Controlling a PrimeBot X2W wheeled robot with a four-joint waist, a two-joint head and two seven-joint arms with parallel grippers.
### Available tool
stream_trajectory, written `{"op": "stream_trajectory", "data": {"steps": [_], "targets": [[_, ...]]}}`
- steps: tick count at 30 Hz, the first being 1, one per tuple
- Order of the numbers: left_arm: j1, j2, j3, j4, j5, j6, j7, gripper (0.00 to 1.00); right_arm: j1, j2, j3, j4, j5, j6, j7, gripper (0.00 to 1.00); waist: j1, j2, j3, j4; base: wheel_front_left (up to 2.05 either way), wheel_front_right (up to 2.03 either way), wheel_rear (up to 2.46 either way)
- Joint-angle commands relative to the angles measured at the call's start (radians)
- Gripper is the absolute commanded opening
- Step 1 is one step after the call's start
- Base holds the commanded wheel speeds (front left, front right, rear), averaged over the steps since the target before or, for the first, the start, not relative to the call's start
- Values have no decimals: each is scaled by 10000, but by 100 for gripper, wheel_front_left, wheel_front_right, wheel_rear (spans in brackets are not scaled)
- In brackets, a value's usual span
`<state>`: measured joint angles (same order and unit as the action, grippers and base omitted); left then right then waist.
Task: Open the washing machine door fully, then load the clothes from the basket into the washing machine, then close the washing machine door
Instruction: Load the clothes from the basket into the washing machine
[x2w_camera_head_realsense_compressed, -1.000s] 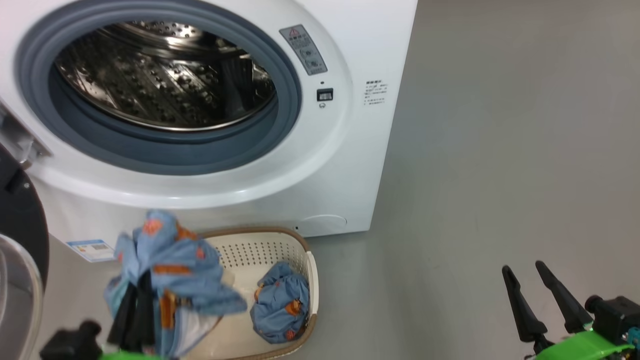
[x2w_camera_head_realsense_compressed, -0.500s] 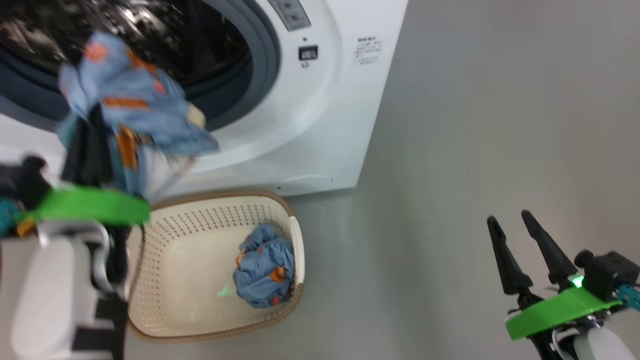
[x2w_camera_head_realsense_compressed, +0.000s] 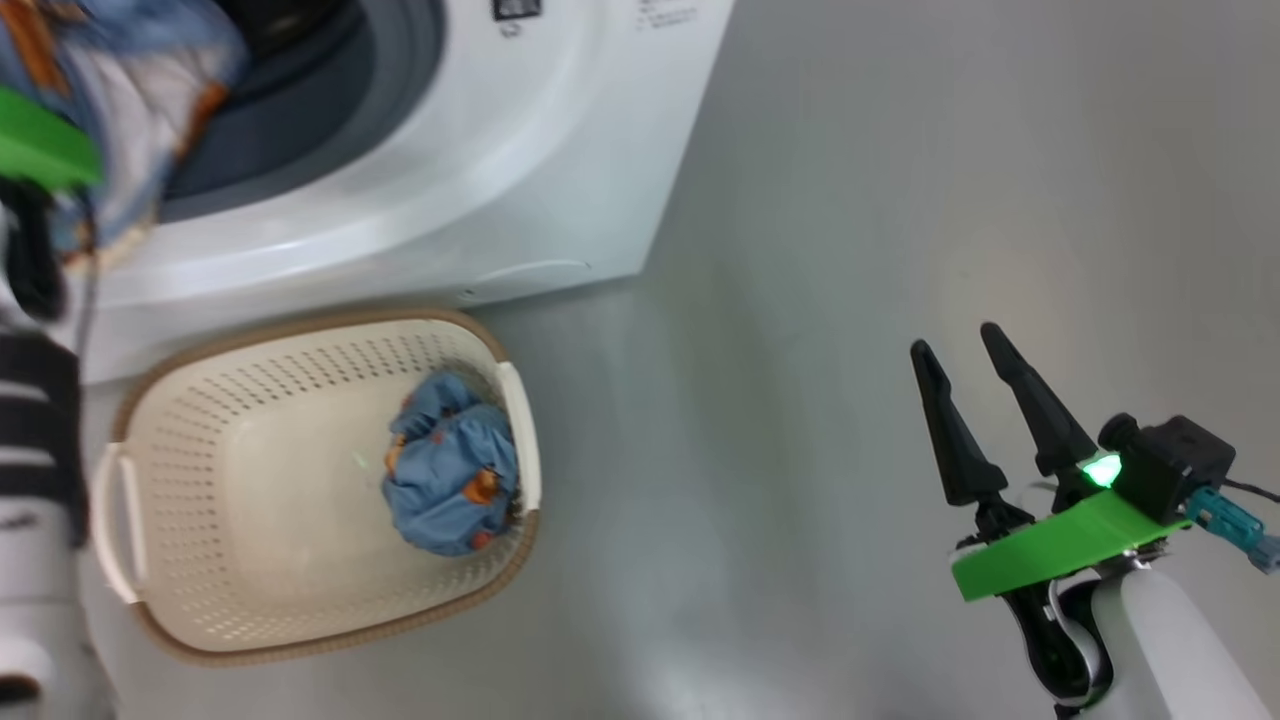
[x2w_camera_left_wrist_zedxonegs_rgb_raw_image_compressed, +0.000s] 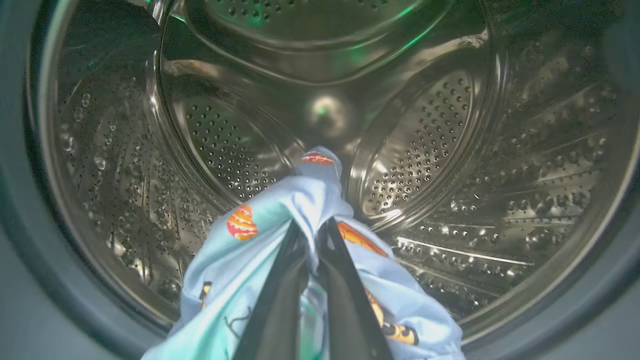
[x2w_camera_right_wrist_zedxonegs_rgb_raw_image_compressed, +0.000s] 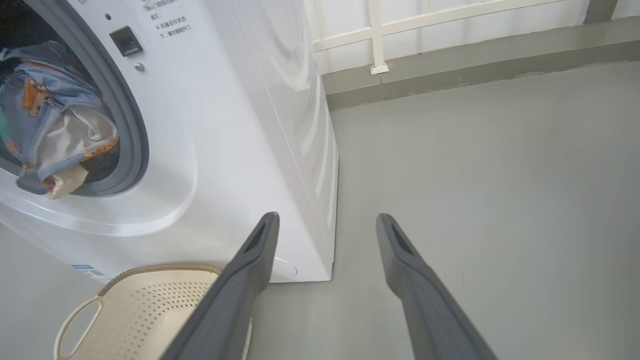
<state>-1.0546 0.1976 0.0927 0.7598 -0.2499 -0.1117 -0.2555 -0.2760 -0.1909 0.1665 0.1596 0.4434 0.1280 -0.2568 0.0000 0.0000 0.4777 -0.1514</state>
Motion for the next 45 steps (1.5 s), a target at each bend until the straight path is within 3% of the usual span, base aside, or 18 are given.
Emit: {"op": "stream_trajectory", "data": {"steps": [1, 9, 10, 11, 28, 45], "targets": [[-426, 575, 239, -154, 163, 40, -63, 0, -92, -16, 255, -245, 73, 27, -49, 100, 0, 0, 658, -592, 0, 0, 0], [-1354, 766, 785, -896, 621, 31, -63, 1, -456, 131, 338, -280, 72, 27, -49, 100, 0, 0, 1213, -888, 0, 0, 0], [-1328, 755, 801, -847, 682, 15, -63, 59, -460, 138, 332, -273, 73, 27, -49, 100, 0, 0, 1229, -891, 0, 0, 0], [-1309, 750, 814, -840, 752, 0, -63, 100, -461, 147, 326, -263, 75, 27, -49, 100, 0, 0, 1236, -889, 0, 0, 0], [-42, 124, 1235, -547, 1162, -135, -63, 100, -464, 11, 353, -150, 50, 27, -49, 100, 0, 0, 754, -442, 0, 0, 0], [3153, -1093, 1261, -1735, 1107, -186, -63, 100, -34, -568, 265, 120, 68, 27, -49, 100, 0, 0, -633, 411, 0, 0, 0]]}}
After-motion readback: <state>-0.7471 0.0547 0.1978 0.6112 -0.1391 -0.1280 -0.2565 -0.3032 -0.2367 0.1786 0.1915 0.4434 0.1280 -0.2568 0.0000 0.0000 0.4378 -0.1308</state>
